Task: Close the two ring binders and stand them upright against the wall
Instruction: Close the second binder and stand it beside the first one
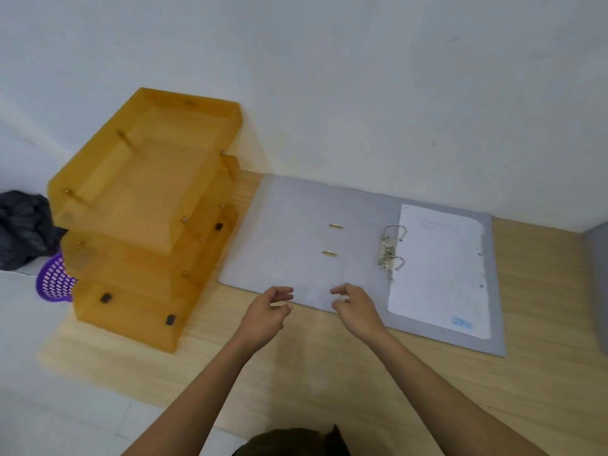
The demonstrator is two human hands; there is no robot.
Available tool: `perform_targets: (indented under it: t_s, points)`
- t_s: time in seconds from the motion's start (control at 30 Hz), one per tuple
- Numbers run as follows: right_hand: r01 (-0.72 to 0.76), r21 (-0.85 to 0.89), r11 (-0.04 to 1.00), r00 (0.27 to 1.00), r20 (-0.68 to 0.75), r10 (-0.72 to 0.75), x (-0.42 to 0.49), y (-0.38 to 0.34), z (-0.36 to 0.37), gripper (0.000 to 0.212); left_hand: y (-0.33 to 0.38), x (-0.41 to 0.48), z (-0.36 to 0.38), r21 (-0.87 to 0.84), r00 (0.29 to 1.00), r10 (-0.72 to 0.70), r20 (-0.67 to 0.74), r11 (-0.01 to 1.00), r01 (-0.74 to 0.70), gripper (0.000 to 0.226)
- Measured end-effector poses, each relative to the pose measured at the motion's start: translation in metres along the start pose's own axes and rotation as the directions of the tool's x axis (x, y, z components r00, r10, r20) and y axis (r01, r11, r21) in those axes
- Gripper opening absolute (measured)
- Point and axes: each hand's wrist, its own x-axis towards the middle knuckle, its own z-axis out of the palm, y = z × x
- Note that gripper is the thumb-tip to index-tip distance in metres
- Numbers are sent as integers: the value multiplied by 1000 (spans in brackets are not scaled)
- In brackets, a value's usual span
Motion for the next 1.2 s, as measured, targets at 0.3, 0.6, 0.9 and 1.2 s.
perform_targets:
  t_s: [0.3,0.6,0.9,1.2]
  points:
    - [273,-597,755,959,227,-168,113,-76,52,71,-22,49,-47,151,992,-88,-85,984,100,47]
    - [361,-778,514,932,323,-166,96,-25,64,79,-43,64,-64,235,957,-138,-255,951,199,68]
    - [156,-373,915,984,140,-111,46,-17,74,70,-51,50,-56,24,927,-252,-277,963,269,71]
    - [29,-35,999,993,112,-25,10,-79,86,68,6,-13,-75,-48,979,93,-179,993,-103,48]
